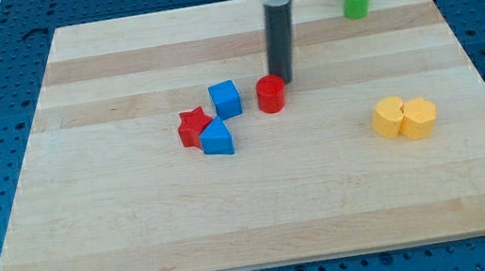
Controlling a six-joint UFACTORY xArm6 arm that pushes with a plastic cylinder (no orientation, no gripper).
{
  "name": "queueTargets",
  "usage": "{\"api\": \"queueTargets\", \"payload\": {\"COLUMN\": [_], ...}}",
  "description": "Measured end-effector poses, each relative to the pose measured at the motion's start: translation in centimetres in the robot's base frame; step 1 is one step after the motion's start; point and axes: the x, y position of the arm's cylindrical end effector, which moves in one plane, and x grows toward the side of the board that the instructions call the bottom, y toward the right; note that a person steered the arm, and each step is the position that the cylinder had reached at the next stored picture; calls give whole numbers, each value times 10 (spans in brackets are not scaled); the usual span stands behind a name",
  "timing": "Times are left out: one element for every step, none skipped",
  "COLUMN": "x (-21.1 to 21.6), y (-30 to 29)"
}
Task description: Push the red circle into the blue cube
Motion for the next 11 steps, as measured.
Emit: {"api": "queueTargets", "payload": {"x": [-1,-6,4,24,28,28,28,28,28,28,28], "y": [-7,25,58,63,52,45,43,26,8,-14,-26]}}
